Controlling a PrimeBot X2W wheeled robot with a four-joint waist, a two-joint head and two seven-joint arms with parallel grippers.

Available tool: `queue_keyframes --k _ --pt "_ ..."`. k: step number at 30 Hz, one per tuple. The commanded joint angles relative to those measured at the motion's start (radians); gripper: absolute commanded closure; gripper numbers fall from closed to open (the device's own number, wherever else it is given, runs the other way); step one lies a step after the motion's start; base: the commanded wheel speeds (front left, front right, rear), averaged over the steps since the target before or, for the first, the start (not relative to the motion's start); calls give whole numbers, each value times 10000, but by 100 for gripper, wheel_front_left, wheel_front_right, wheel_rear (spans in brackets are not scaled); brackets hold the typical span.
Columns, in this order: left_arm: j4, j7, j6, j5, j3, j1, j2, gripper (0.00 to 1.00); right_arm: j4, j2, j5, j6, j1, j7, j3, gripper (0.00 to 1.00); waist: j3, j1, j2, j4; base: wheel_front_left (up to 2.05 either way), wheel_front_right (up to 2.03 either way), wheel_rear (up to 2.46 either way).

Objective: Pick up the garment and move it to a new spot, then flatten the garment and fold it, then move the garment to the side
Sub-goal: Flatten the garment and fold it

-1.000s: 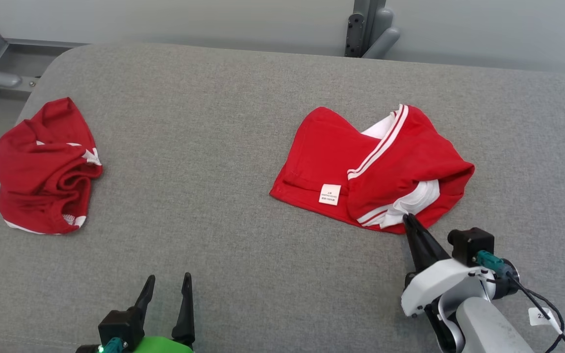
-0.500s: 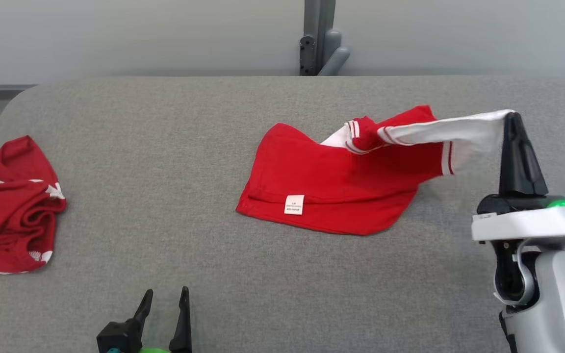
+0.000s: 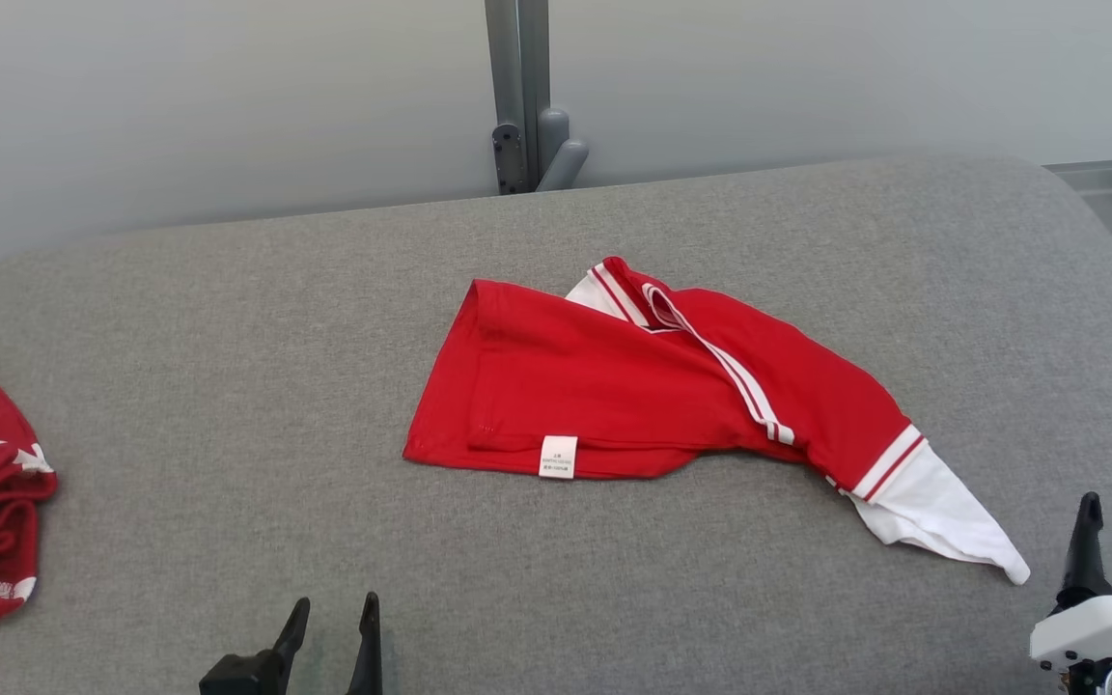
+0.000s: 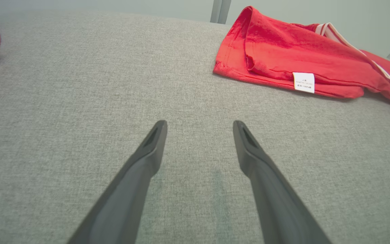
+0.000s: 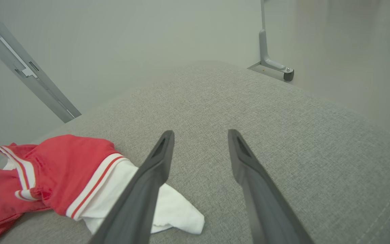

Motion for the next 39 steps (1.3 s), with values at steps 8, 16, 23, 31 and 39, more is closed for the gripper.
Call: queue_keyframes --k 8,16,23,31,39 --pt "61 6 -70 82 74 -118 28 0 -1001 -23 -1053 4 -243 -33 2057 0 113 0 64 110 0 0 0" --pt "97 6 49 -73 -155 -296 28 0 -744 -88 -1961 1 -1011 -33 4543 0 475 0 64 715 0 0 0" --pt "100 6 121 -188 -235 -426 27 0 656 -231 -2499 1 -1755 -32 4174 0 864 0 64 1310 0 0 0" --pt "20 6 188 -216 -279 -550 28 0 1442 -371 -2827 1 -2097 -33 3841 0 1208 0 64 1557 0 0 0" --pt "-52 6 202 -233 -333 -743 28 0 1517 -291 -2809 1 -2307 -33 3416 58 1425 0 64 1530 0 0 0"
